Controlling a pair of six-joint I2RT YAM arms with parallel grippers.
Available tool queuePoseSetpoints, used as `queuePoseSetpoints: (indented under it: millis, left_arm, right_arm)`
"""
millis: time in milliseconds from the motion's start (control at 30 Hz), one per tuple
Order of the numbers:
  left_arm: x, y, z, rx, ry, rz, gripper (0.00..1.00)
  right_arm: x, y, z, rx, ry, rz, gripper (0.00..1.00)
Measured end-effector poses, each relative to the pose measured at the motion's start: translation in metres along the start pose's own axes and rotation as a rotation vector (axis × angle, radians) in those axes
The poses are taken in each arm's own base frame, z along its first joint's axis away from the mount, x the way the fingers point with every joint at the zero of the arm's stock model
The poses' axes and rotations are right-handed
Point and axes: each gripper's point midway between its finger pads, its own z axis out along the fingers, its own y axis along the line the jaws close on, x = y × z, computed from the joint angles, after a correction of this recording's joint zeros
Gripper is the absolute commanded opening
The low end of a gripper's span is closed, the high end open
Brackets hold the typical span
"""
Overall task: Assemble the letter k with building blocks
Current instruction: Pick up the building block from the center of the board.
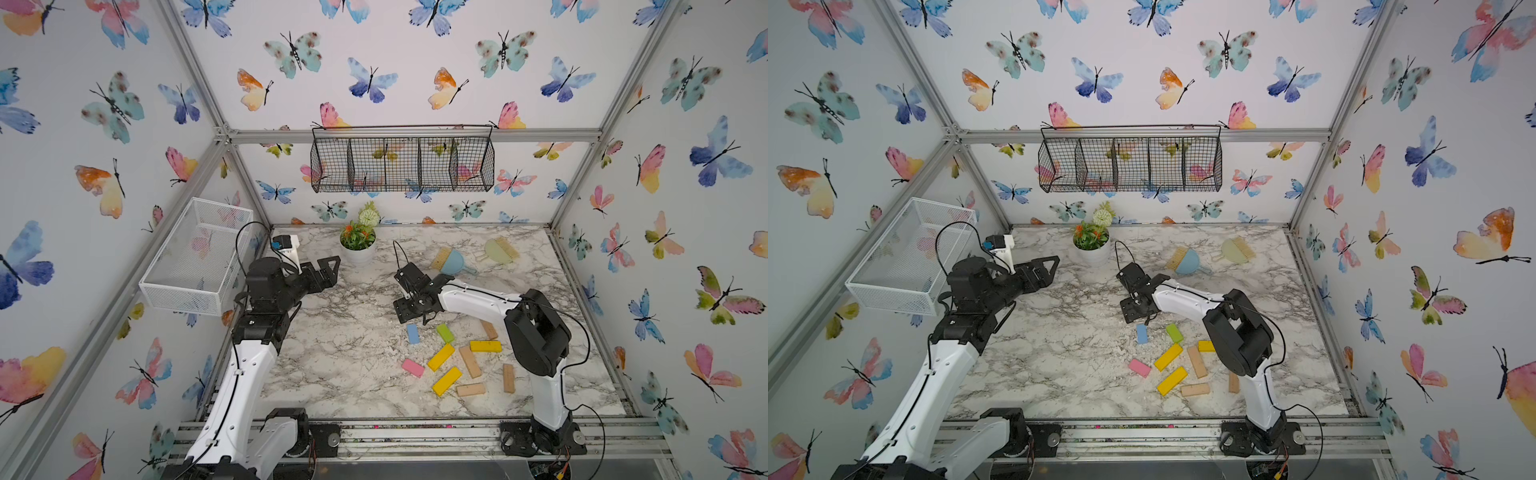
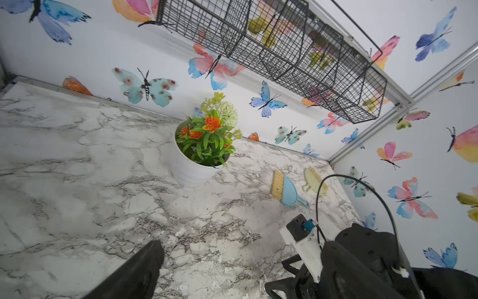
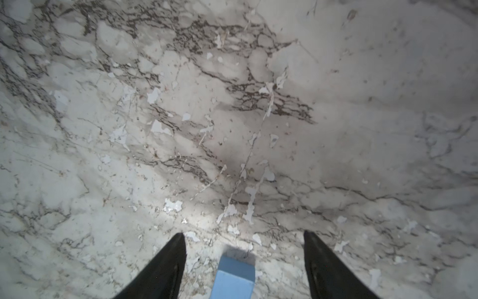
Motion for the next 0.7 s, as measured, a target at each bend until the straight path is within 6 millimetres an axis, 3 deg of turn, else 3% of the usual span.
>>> queuePoseSetpoints:
  millis: [700]
  left_arm:
    - [0.007, 0.017, 0.002, -0.078, 0.004, -0.039, 0.98]
  right_arm:
    - [0.047, 0.001, 0.0, -0.027, 0.204, 0.069, 0.61]
